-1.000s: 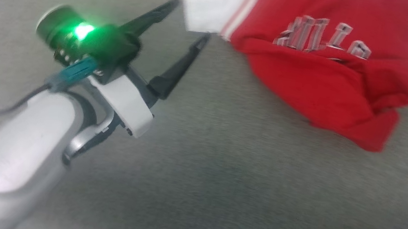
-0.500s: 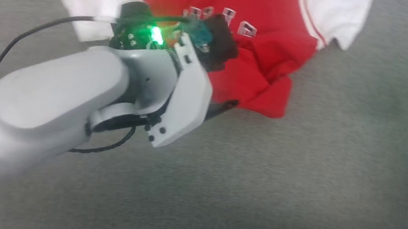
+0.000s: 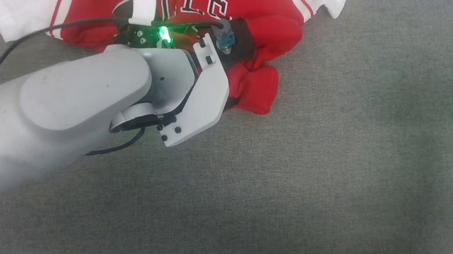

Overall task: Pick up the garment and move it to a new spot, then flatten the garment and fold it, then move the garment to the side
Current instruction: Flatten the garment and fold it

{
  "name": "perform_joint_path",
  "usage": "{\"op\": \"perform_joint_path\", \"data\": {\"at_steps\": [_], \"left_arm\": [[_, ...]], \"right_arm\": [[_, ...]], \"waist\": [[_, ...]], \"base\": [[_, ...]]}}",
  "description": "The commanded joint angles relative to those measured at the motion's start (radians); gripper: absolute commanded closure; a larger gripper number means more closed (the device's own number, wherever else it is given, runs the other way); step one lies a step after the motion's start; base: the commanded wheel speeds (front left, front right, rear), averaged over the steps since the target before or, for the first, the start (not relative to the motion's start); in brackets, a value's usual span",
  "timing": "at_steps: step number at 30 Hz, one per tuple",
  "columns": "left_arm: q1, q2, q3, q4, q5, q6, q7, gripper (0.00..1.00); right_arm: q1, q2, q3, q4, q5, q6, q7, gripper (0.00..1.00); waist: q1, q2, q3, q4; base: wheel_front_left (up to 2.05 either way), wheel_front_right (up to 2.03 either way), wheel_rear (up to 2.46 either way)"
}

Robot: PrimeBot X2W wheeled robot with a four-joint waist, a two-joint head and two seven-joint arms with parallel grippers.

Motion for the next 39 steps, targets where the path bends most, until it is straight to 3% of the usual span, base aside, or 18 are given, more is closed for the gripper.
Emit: {"op": "perform_joint_path", "data": {"at_steps": [1, 2, 4, 5, 12, 22, 29, 38, 39], "left_arm": [[0.029, 0.005, -0.011, 0.015, 0.003, -0.001, 0.008, 0.0], [0.044, 0.006, -0.013, 0.024, 0.003, -0.001, 0.011, 0.0], [0.071, 0.009, -0.019, 0.036, 0.013, -0.001, 0.026, 0.56], [0.081, 0.011, -0.021, 0.042, 0.014, -0.001, 0.022, 1.0], [0.109, 0.019, -0.021, 0.009, -0.017, -0.001, -0.004, 1.0], [0.146, 0.106, -0.006, -0.308, -0.133, -0.001, -0.002, 1.0], [0.269, 0.176, -0.005, -0.505, -0.117, -0.001, 0.018, 1.0], [0.37, 0.185, -0.006, -0.59, -0.098, -0.001, -0.023, 1.0], [0.367, 0.183, -0.006, -0.586, -0.086, -0.001, -0.045, 0.72]], "right_arm": [[0.009, 0.007, -0.004, -0.006, -0.004, 0.0, 0.005, 0.0], [0.009, 0.011, -0.004, -0.012, -0.009, 0.0, 0.008, 0.0], [0.003, 0.016, -0.004, -0.025, -0.018, 0.0, 0.015, 0.0], [0.0, 0.016, -0.005, -0.03, -0.023, 0.0, 0.019, 0.0], [0.002, 0.014, -0.022, -0.07, -0.051, 0.0, 0.053, 0.0], [0.04, -0.001, -0.062, -0.099, -0.063, 0.0, 0.099, 0.0], [0.05, -0.009, -0.077, -0.121, -0.063, 0.0, 0.125, 0.0], [0.069, -0.026, -0.096, -0.133, -0.066, 0.0, 0.156, 0.0], [0.074, -0.029, -0.098, -0.133, -0.068, 0.0, 0.159, 0.0]], "waist": [[0.0, 0.0, 0.005, -0.004], [0.0, 0.0, 0.007, -0.005], [0.0, 0.0, 0.009, -0.004], [0.0, 0.0, 0.009, -0.002], [0.0, 0.0, -0.012, 0.028], [0.0, 0.0, -0.061, 0.094], [0.0, 0.0, -0.073, 0.12], [0.0, 0.0, -0.08, 0.145], [0.0, 0.0, -0.084, 0.152]], "base": [[0.0, 0.0, 0.0], [0.0, 0.0, 0.0], [0.0, 0.0, 0.0], [0.0, 0.0, 0.0], [0.0, 0.0, 0.0], [0.0, 0.0, 0.0], [0.0, 0.0, 0.0], [0.0, 0.0, 0.0], [0.0, 0.0, 0.0]]}}
